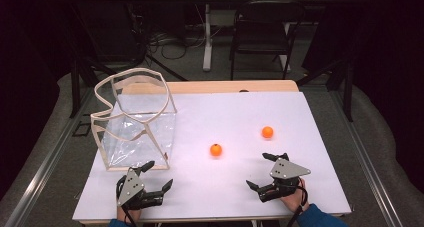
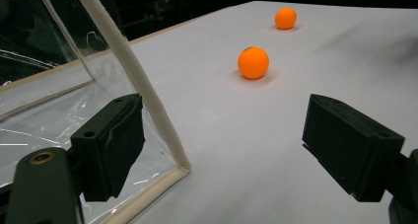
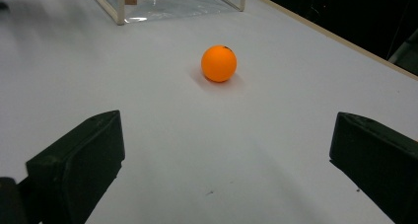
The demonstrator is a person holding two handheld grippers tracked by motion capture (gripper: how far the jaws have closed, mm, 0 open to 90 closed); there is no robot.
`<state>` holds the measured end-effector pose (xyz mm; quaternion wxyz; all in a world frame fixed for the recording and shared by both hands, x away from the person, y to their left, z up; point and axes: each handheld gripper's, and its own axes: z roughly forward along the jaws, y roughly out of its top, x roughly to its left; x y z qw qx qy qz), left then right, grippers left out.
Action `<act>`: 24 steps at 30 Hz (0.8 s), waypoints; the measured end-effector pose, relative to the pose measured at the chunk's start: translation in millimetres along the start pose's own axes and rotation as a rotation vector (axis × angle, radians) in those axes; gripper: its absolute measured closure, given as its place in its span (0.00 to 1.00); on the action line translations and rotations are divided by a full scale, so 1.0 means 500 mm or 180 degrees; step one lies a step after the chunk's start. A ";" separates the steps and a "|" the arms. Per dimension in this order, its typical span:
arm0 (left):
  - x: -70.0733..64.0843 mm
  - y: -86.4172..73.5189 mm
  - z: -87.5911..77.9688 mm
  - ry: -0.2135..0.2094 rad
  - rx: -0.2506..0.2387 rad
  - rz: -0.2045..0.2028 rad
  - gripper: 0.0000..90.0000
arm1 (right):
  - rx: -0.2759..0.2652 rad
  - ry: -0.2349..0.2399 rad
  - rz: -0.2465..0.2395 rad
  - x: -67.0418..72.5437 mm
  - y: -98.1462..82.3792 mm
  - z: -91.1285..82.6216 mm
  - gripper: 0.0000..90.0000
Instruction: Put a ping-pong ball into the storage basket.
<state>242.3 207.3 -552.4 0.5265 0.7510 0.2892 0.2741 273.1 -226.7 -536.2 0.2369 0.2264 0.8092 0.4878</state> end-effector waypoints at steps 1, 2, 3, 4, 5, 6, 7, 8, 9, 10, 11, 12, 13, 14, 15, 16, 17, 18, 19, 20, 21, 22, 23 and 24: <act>0.000 0.000 0.000 -0.0003 -0.0005 0.0002 0.18 | 0.0000 -0.0006 -0.0009 0.002 0.001 0.000 0.00; 0.000 0.001 -0.001 -0.0010 -0.0019 0.0003 0.18 | 0.0000 -0.0006 -0.0009 0.002 0.001 0.000 0.00; 0.000 0.000 0.000 -0.0007 -0.0024 -0.0009 0.18 | -0.0004 -0.0010 -0.0009 0.002 0.003 0.001 0.00; -0.001 0.001 0.002 -0.0014 -0.0010 -0.0005 0.18 | -0.0001 0.0006 -0.0002 0.000 0.007 0.005 0.00; -0.001 0.001 0.004 -0.0027 0.0003 0.0007 0.18 | 0.0005 0.0006 0.0015 -0.002 0.008 0.008 0.00; -0.001 0.002 0.005 -0.0026 0.0010 0.0020 0.18 | 0.0005 0.0006 0.0015 -0.002 0.008 0.008 0.00; -0.002 0.002 0.004 -0.0020 0.0009 0.0031 0.18 | 0.0044 0.0041 0.0068 -0.005 0.010 0.016 0.00; -0.003 0.002 0.003 -0.0026 0.0005 0.0028 0.18 | 0.0044 0.0041 0.0068 -0.005 0.010 0.016 0.00; -0.003 0.002 0.001 -0.0017 -0.0002 0.0019 0.18 | 0.0066 0.0049 0.0063 -0.006 0.011 0.019 0.00; -0.003 0.002 0.001 -0.0015 -0.0005 0.0008 0.18 | 0.0082 0.0046 0.0054 -0.007 0.012 0.022 0.00; -0.002 0.002 0.001 -0.0013 -0.0006 0.0009 0.18 | 0.0104 0.0056 0.0063 -0.007 0.014 0.024 0.00; -0.002 0.002 0.001 -0.0016 -0.0005 0.0014 0.18 | 0.0124 0.0072 0.0060 -0.009 0.015 0.028 0.00; -0.003 0.002 0.001 -0.0011 -0.0012 0.0012 0.18 | 0.0152 0.0081 0.0057 -0.009 0.016 0.032 0.00; -0.003 0.002 0.001 -0.0015 -0.0016 0.0010 0.18 | 0.0197 0.0085 0.0047 -0.011 0.017 0.036 0.00; -0.003 0.002 0.001 -0.0017 -0.0016 0.0010 0.18 | 0.0212 0.0099 0.0052 -0.013 0.018 0.041 0.00; -0.002 0.002 0.002 -0.0020 -0.0017 0.0009 0.18 | 0.0234 0.0111 0.0057 -0.015 0.020 0.044 0.00; -0.001 0.002 0.002 -0.0028 -0.0015 0.0014 0.18 | 0.0250 0.0122 0.0062 -0.016 0.021 0.048 0.00; -0.001 0.002 0.002 -0.0029 -0.0020 0.0006 0.18 | 0.0265 0.0133 0.0062 -0.017 0.023 0.050 0.00; -0.002 0.002 0.002 -0.0033 -0.0027 -0.0008 0.18 | 0.0278 0.0137 0.0059 -0.018 0.025 0.052 0.00; -0.002 0.001 0.001 -0.0040 -0.0037 -0.0035 0.18 | 0.0292 0.0147 0.0053 -0.019 0.027 0.055 0.00; -0.003 0.001 0.001 -0.0041 -0.0037 -0.0045 0.18 | 0.0296 0.0152 0.0058 -0.020 0.029 0.057 0.00; -0.003 0.003 0.001 -0.0049 -0.0031 -0.0002 0.18 | 0.0297 0.0159 0.0078 -0.020 0.031 0.059 0.00; -0.005 0.004 0.001 -0.0044 -0.0039 0.0010 0.18 | 0.0319 0.0179 0.0068 -0.020 0.034 0.062 0.00; -0.005 0.004 0.000 -0.0054 -0.0049 0.0013 0.18 | 0.0319 0.0179 0.0068 -0.020 0.034 0.062 0.00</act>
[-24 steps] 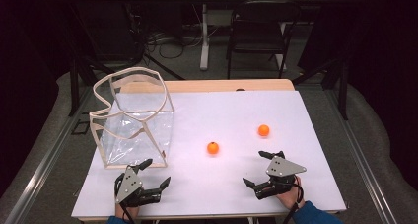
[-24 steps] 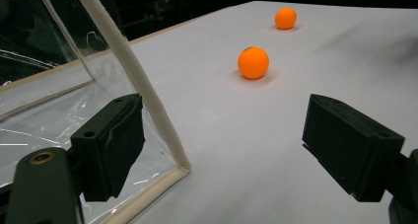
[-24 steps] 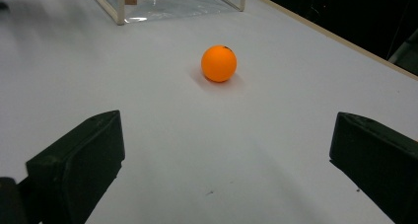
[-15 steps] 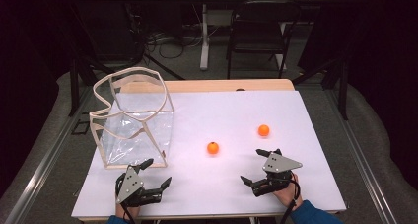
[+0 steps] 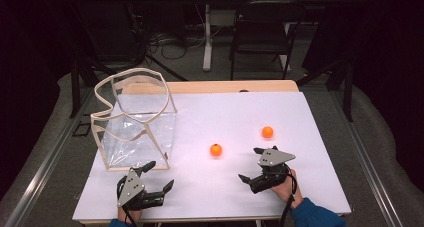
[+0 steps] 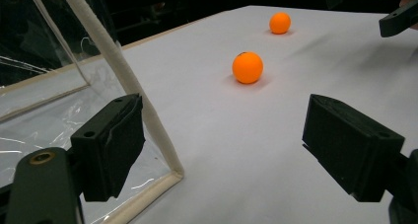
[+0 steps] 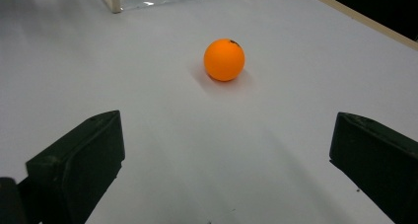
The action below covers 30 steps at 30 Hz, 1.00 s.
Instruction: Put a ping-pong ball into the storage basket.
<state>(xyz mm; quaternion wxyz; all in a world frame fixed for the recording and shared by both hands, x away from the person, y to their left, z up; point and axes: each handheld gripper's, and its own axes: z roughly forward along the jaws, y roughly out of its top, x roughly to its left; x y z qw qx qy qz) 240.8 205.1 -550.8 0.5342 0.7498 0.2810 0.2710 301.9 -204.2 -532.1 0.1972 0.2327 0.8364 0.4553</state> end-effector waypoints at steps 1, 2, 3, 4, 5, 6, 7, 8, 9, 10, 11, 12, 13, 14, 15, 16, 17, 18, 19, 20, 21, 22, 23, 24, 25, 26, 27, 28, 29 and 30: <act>0.000 0.000 0.000 -0.0003 -0.0001 0.0012 0.18 | 0.0011 -0.0005 -0.0024 0.000 0.002 0.002 0.00; -0.001 0.001 0.001 0.0003 0.0007 0.0011 0.18 | 0.0052 0.0008 -0.0048 -0.001 0.008 0.005 0.00; 0.000 0.000 0.002 0.0002 0.0007 -0.0001 0.18 | 0.0052 0.0008 -0.0048 -0.001 0.008 0.005 0.00; 0.002 -0.001 0.003 -0.0001 0.0018 0.0001 0.18 | 0.0064 0.0006 -0.0046 -0.001 0.011 0.005 0.00; 0.002 -0.001 0.003 0.0003 0.0018 -0.0016 0.18 | 0.0073 0.0019 -0.0044 -0.003 0.019 0.010 0.00; 0.002 -0.001 0.003 -0.0001 0.0015 -0.0022 0.18 | 0.0073 0.0019 -0.0044 -0.003 0.019 0.010 0.00; 0.002 0.000 0.004 0.0001 0.0013 -0.0012 0.18 | 0.0094 0.0039 -0.0044 -0.004 0.023 0.012 0.00; 0.001 0.000 0.004 0.0005 0.0010 -0.0008 0.18 | 0.0096 0.0042 -0.0052 -0.003 0.027 0.015 0.00; 0.001 0.000 0.005 0.0006 0.0006 -0.0007 0.18 | 0.0101 0.0060 -0.0071 -0.004 0.031 0.017 0.00; 0.001 0.000 0.006 -0.0003 0.0013 -0.0003 0.18 | 0.0111 0.0079 -0.0085 -0.004 0.035 0.019 0.00; 0.001 0.000 0.007 -0.0005 0.0025 0.0011 0.18 | 0.0113 0.0082 -0.0094 -0.004 0.039 0.022 0.00; 0.001 -0.001 0.006 -0.0002 0.0018 -0.0004 0.18 | 0.0119 0.0093 -0.0094 -0.004 0.042 0.024 0.00; 0.002 -0.001 0.006 0.0007 0.0011 -0.0015 0.18 | 0.0140 0.0106 -0.0107 -0.004 0.045 0.026 0.00; 0.002 -0.002 0.006 0.0005 0.0013 -0.0021 0.18 | 0.0148 0.0108 -0.0110 -0.005 0.048 0.029 0.00; 0.002 -0.002 0.007 0.0005 0.0019 -0.0018 0.18 | 0.0157 0.0110 -0.0113 -0.006 0.050 0.030 0.00; 0.003 -0.002 0.007 0.0006 0.0017 -0.0023 0.18 | 0.0164 0.0121 -0.0105 -0.008 0.052 0.032 0.00; 0.003 -0.002 0.008 0.0007 0.0023 -0.0010 0.18 | 0.0181 0.0127 -0.0096 -0.009 0.055 0.035 0.00; 0.002 -0.002 0.007 0.0011 0.0026 0.0005 0.18 | 0.0202 0.0133 -0.0102 -0.010 0.057 0.037 0.00; 0.002 -0.002 0.005 0.0019 0.0012 0.0001 0.18 | 0.0224 0.0128 -0.0112 -0.009 0.059 0.039 0.00; 0.003 -0.002 0.004 0.0015 -0.0002 0.0000 0.18 | 0.0243 0.0139 -0.0113 -0.009 0.061 0.041 0.00; 0.002 -0.002 0.005 0.0017 0.0001 -0.0010 0.18 | 0.0262 0.0157 -0.0116 -0.011 0.063 0.043 0.00; 0.002 -0.002 0.006 0.0017 0.0009 0.0004 0.18 | 0.0274 0.0163 -0.0118 -0.012 0.065 0.046 0.00; 0.002 -0.002 0.006 0.0016 0.0009 0.0004 0.18 | 0.0285 0.0166 -0.0113 -0.013 0.067 0.047 0.00; 0.002 -0.002 0.006 0.0016 0.0010 0.0010 0.18 | 0.0279 0.0162 -0.0104 -0.014 0.069 0.049 0.00; 0.001 -0.001 0.005 0.0016 0.0009 0.0005 0.18 | 0.0290 0.0174 -0.0103 -0.016 0.072 0.051 0.00; 0.002 -0.001 0.003 0.0014 -0.0001 0.0012 0.18 | 0.0301 0.0179 -0.0090 -0.018 0.076 0.055 0.00; 0.003 -0.002 0.004 0.0021 -0.0017 -0.0006 0.18 | 0.0301 0.0179 -0.0090 -0.018 0.076 0.055 0.00; 0.003 -0.002 0.005 0.0026 -0.0006 0.0004 0.18 | 0.0318 0.0185 -0.0084 -0.018 0.078 0.058 0.00; 0.003 -0.002 0.006 0.0027 -0.0004 0.0000 0.18 | 0.0332 0.0186 -0.0096 -0.019 0.081 0.061 0.00; 0.003 -0.002 0.006 0.0024 0.0008 0.0009 0.18 | 0.0343 0.0187 -0.0104 -0.019 0.084 0.064 0.00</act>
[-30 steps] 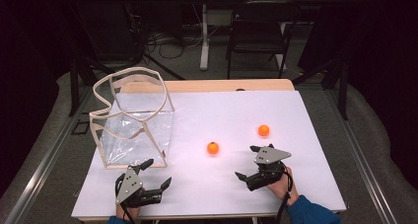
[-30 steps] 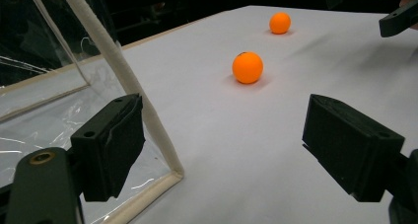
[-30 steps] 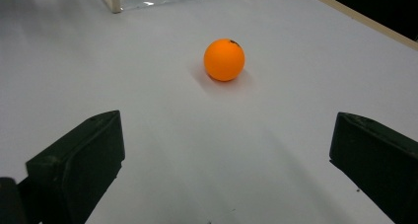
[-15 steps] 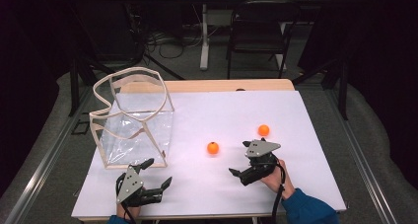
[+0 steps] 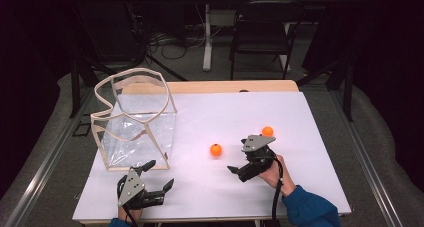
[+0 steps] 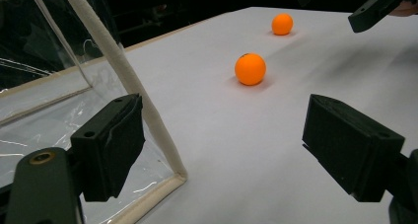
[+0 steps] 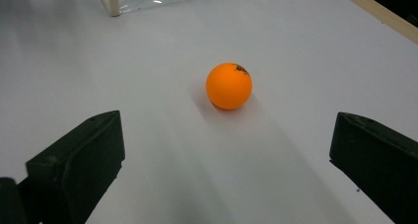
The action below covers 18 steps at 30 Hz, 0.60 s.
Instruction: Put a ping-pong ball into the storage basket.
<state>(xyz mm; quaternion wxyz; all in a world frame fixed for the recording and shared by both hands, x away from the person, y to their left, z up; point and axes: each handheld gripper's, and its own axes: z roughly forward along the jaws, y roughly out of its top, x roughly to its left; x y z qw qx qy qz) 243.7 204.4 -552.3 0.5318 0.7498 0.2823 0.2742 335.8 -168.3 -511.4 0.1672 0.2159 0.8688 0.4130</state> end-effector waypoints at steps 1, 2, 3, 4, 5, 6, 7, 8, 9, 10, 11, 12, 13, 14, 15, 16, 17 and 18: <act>0.000 0.001 -0.001 0.0001 0.0005 0.0014 0.18 | 0.0007 0.0009 0.0009 -0.001 0.002 0.003 0.00; -0.001 0.001 -0.004 0.0004 -0.0012 0.0012 0.18 | 0.0022 0.0017 0.0014 -0.002 0.004 0.007 0.00; -0.001 0.001 -0.005 0.0014 -0.0036 -0.0010 0.18 | 0.0051 0.0020 0.0027 -0.004 0.006 0.011 0.00; -0.001 0.001 -0.005 0.0020 -0.0035 -0.0011 0.18 | 0.0086 0.0030 0.0036 -0.005 0.009 0.016 0.00; -0.001 0.001 -0.005 0.0025 -0.0026 0.0004 0.18 | 0.0104 0.0027 0.0038 -0.005 0.010 0.018 0.00; 0.000 0.001 -0.005 0.0017 -0.0012 0.0011 0.18 | 0.0127 0.0030 0.0035 -0.006 0.011 0.021 0.00; 0.000 0.001 -0.005 0.0019 -0.0013 0.0003 0.18 | 0.0154 0.0022 0.0027 -0.007 0.012 0.024 0.00; 0.000 0.000 -0.005 0.0028 -0.0022 -0.0005 0.18 | 0.0168 0.0021 0.0058 -0.008 0.012 0.027 0.00; 0.000 0.001 -0.004 0.0030 -0.0024 -0.0004 0.18 | 0.0184 0.0037 0.0085 -0.010 0.013 0.031 0.00; 0.000 0.001 -0.003 0.0021 -0.0018 0.0014 0.18 | 0.0196 0.0038 0.0095 -0.009 0.014 0.033 0.00; 0.000 0.001 -0.003 0.0011 -0.0008 0.0018 0.18 | 0.0197 0.0039 0.0085 -0.009 0.015 0.034 0.00; 0.000 0.000 -0.004 -0.0001 -0.0007 0.0019 0.18 | 0.0211 0.0035 0.0087 -0.010 0.016 0.037 0.00; 0.000 0.001 -0.004 0.0000 -0.0019 0.0009 0.18 | 0.0221 0.0042 0.0100 -0.012 0.016 0.040 0.00; 0.000 0.001 -0.004 0.0014 -0.0027 0.0001 0.18 | 0.0232 0.0049 0.0106 -0.014 0.017 0.044 0.00; 0.000 0.001 -0.004 0.0016 -0.0032 -0.0002 0.18 | 0.0250 0.0054 0.0111 -0.014 0.020 0.048 0.00; 0.000 0.001 -0.004 0.0014 -0.0032 -0.0004 0.18 | 0.0250 0.0054 0.0111 -0.014 0.020 0.048 0.00; 0.000 0.001 -0.004 0.0004 -0.0026 0.0000 0.18 | 0.0258 0.0050 0.0108 -0.015 0.023 0.053 0.00; 0.001 0.001 -0.004 -0.0004 -0.0025 0.0001 0.18 | 0.0260 0.0045 0.0116 -0.017 0.025 0.057 0.00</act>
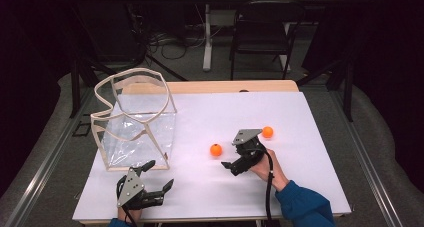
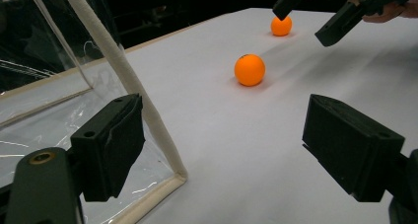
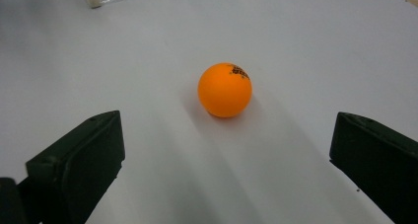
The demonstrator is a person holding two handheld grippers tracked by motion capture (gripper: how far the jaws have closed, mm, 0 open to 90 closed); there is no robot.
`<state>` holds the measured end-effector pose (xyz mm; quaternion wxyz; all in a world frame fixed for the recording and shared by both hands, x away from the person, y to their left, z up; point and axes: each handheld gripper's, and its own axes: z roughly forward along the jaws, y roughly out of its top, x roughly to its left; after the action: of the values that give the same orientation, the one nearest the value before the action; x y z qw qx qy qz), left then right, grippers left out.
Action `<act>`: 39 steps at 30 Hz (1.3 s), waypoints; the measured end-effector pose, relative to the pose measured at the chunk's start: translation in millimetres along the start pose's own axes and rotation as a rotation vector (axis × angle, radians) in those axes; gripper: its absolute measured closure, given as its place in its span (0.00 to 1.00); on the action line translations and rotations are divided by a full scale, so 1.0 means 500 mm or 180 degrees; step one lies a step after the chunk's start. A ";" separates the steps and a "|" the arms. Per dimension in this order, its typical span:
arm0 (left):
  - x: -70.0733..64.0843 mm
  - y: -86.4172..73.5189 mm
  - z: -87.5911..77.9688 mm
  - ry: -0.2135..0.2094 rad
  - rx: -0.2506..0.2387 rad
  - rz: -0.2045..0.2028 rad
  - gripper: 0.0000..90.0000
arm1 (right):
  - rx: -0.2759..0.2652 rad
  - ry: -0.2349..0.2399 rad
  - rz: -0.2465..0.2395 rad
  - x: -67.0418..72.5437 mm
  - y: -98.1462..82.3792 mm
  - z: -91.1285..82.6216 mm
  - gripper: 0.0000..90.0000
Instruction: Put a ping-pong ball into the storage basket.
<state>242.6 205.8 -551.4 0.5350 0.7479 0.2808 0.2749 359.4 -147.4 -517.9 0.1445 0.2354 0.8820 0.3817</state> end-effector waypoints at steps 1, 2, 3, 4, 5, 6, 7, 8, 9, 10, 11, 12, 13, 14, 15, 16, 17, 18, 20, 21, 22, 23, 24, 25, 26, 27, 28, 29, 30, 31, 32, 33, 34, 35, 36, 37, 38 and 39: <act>0.000 0.000 0.000 0.0005 -0.0003 -0.0004 0.18 | 0.0000 0.0000 0.0000 0.000 0.000 0.000 0.00; 0.000 0.000 0.000 0.0009 -0.0009 -0.0002 0.18 | 0.0011 0.0008 0.0011 -0.002 0.003 0.005 0.00; -0.001 0.000 0.000 0.0008 -0.0009 -0.0002 0.18 | 0.0011 0.0008 0.0011 -0.002 0.003 0.005 0.00; -0.001 0.001 0.000 0.0005 -0.0003 0.0002 0.18 | 0.0016 0.0007 0.0016 -0.002 0.005 0.007 0.00; -0.001 0.000 -0.001 -0.0001 -0.0014 -0.0005 0.18 | 0.0016 0.0004 0.0006 -0.004 0.007 0.009 0.00; 0.000 0.000 -0.001 -0.0001 -0.0017 -0.0012 0.18 | 0.0019 0.0007 0.0018 -0.006 0.009 0.012 0.00; 0.000 0.001 0.000 0.0002 -0.0008 0.0004 0.18 | 0.0023 0.0011 0.0031 -0.007 0.011 0.014 0.00; 0.000 0.000 0.000 0.0003 -0.0008 -0.0006 0.18 | 0.0031 0.0011 0.0028 -0.008 0.013 0.016 0.00; 0.000 0.000 0.000 -0.0004 -0.0003 0.0003 0.18 | 0.0032 0.0013 0.0030 -0.008 0.014 0.018 0.00; 0.000 0.001 0.000 -0.0007 -0.0003 -0.0003 0.18 | 0.0032 0.0011 0.0028 -0.009 0.015 0.020 0.00; 0.001 0.001 0.000 -0.0008 -0.0009 0.0006 0.18 | 0.0038 0.0006 0.0035 -0.010 0.015 0.023 0.00; 0.001 0.001 0.000 0.0000 -0.0010 0.0010 0.18 | 0.0055 0.0014 0.0052 -0.010 0.016 0.026 0.00; 0.001 0.001 0.000 0.0005 -0.0007 0.0007 0.18 | 0.0056 0.0015 0.0032 -0.011 0.017 0.029 0.00; 0.001 0.001 0.000 0.0003 -0.0005 0.0008 0.18 | 0.0072 0.0008 0.0033 -0.010 0.019 0.032 0.00; 0.001 0.001 -0.001 -0.0005 -0.0002 0.0007 0.18 | 0.0068 0.0017 0.0019 -0.010 0.020 0.033 0.00; 0.001 0.001 -0.001 0.0000 -0.0007 -0.0002 0.18 | 0.0064 0.0021 0.0028 -0.011 0.021 0.034 0.00; 0.001 0.001 -0.001 0.0007 -0.0012 0.0005 0.18 | 0.0058 0.0023 0.0037 -0.012 0.022 0.035 0.00; 0.001 0.001 -0.001 0.0009 -0.0009 0.0005 0.18 | 0.0062 0.0027 0.0048 -0.013 0.022 0.035 0.00; 0.001 0.000 -0.001 0.0003 -0.0001 0.0004 0.18 | 0.0054 0.0021 0.0049 -0.015 0.024 0.037 0.00; 0.001 0.000 -0.001 -0.0001 -0.0005 -0.0007 0.18 | 0.0049 0.0024 0.0052 -0.017 0.024 0.038 0.00; 0.001 0.000 -0.001 0.0001 -0.0011 -0.0012 0.18 | 0.0055 0.0025 0.0066 -0.018 0.024 0.039 0.00; 0.002 0.001 0.000 0.0012 -0.0003 0.0017 0.18 | 0.0057 0.0024 0.0088 -0.019 0.024 0.041 0.00; 0.002 0.001 0.000 0.0017 -0.0001 0.0014 0.18 | 0.0063 0.0034 0.0092 -0.020 0.024 0.043 0.00; 0.002 0.001 0.001 0.0011 0.0003 0.0016 0.18 | 0.0059 0.0044 0.0090 -0.020 0.025 0.045 0.00; 0.002 0.001 0.000 0.0009 0.0004 0.0023 0.18 | 0.0051 0.0046 0.0089 -0.020 0.025 0.047 0.00; 0.002 0.001 0.000 0.0012 -0.0005 0.0014 0.18 | 0.0060 0.0047 0.0093 -0.020 0.025 0.048 0.00; 0.003 0.001 0.000 0.0008 -0.0008 0.0015 0.18 | 0.0065 0.0055 0.0093 -0.020 0.026 0.050 0.00; 0.003 0.001 0.000 0.0012 0.0004 0.0015 0.18 | 0.0059 0.0064 0.0102 -0.020 0.026 0.051 0.00; 0.003 0.000 0.001 0.0014 0.0002 0.0002 0.18 | 0.0059 0.0067 0.0111 -0.020 0.026 0.052 0.00; 0.003 0.000 0.001 0.0006 0.0005 0.0001 0.18 | 0.0056 0.0072 0.0106 -0.020 0.027 0.053 0.00; 0.004 0.001 0.000 0.0009 0.0005 0.0017 0.18 | 0.0055 0.0069 0.0107 -0.021 0.027 0.054 0.00; 0.004 0.001 0.000 0.0010 0.0002 0.0018 0.18 | 0.0052 0.0079 0.0120 -0.023 0.027 0.056 0.00; 0.003 0.001 0.001 0.0007 0.0000 0.0010 0.18 | 0.0057 0.0082 0.0127 -0.023 0.027 0.057 0.00; 0.002 0.001 0.001 0.0000 0.0006 0.0013 0.18 | 0.0049 0.0088 0.0122 -0.023 0.027 0.059 0.00; 0.002 0.001 0.001 -0.0006 0.0008 0.0015 0.18 | 0.0057 0.0087 0.0129 -0.022 0.028 0.060 0.00; 0.002 0.001 0.001 -0.0007 0.0006 0.0024 0.18 | 0.0052 0.0088 0.0121 -0.022 0.028 0.061 0.00; 0.002 0.001 0.000 -0.0003 0.0000 0.0026 0.18 | 0.0047 0.0080 0.0133 -0.023 0.028 0.063 0.00; 0.001 0.002 0.001 -0.0003 0.0001 0.0027 0.18 | 0.0043 0.0089 0.0149 -0.024 0.029 0.065 0.00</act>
<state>243.4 205.7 -550.7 0.5338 0.7493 0.2773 0.2768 388.0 -125.2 -528.0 0.1216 0.2516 0.8808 0.3822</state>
